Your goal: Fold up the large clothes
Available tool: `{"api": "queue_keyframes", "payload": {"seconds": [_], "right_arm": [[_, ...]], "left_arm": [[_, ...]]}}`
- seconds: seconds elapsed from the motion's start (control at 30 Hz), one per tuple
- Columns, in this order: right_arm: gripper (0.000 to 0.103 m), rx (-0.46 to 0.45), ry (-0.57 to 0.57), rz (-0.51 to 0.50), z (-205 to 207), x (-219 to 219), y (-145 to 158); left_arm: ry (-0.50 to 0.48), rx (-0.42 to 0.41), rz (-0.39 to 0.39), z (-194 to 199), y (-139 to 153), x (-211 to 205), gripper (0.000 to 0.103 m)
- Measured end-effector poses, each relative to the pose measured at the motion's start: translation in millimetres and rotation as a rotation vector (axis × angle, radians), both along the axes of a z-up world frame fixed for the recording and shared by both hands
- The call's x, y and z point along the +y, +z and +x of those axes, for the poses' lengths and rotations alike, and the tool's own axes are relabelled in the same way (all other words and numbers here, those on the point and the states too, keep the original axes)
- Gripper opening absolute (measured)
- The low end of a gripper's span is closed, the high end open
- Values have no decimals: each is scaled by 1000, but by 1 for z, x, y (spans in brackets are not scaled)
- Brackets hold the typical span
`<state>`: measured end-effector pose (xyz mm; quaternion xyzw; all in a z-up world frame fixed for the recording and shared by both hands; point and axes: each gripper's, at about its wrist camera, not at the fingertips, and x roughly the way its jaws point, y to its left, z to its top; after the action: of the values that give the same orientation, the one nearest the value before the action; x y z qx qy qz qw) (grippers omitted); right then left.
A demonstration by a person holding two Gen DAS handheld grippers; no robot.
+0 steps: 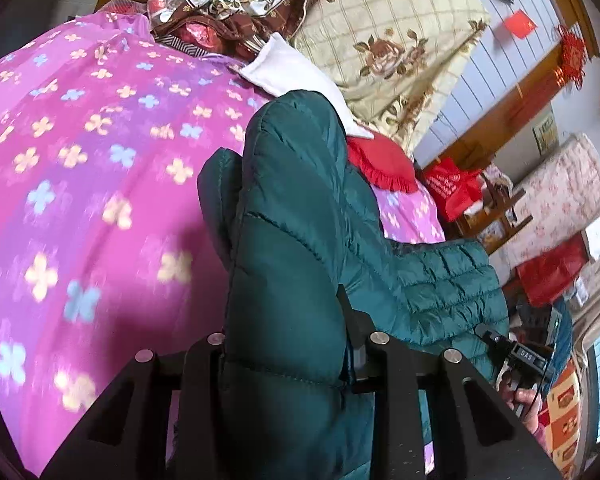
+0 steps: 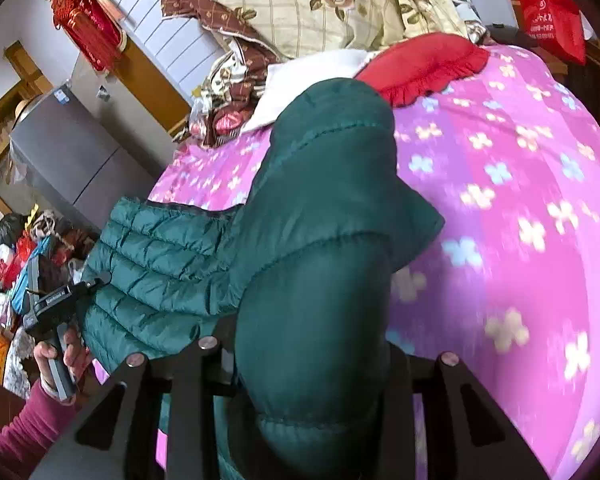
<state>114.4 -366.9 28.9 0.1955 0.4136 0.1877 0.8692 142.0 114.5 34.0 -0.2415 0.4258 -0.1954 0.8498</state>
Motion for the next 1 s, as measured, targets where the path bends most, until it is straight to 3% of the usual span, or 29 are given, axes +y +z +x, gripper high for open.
{"api": "queue_keyframes", "payload": {"seconds": [0.23,0.33,0.43,0.5,0.53,0.67,0.73,0.87,1.0], "right_arm": [[37,69,-8,-29,-31,-9,-29],[44,106,-35,-26,-29,-13,-44],[60,131,-58,-73,-23,-12,-59],[79,158,-89,-70,-20,-15,-70],[83,173,-105,-72,-19,-16,-74],[87,202,-148,-49,-21,-23,-78],[87,192,-162,-90,-27,-24,-69],[87,143,-187,-179,-43,-21,-44],[87,86,-202,-264,-60,-8,-18]], "left_arm": [[29,59,71,-19,-33,1,19],[47,94,94,-17,-49,3,25],[68,112,104,-15,-59,4,35],[84,126,101,-14,-63,4,42],[93,131,100,-15,-64,5,45],[99,127,175,-21,-53,2,49],[109,109,238,-28,-42,-1,49],[152,-3,400,-49,-12,-13,49],[149,-64,478,-63,7,-29,49]]}}
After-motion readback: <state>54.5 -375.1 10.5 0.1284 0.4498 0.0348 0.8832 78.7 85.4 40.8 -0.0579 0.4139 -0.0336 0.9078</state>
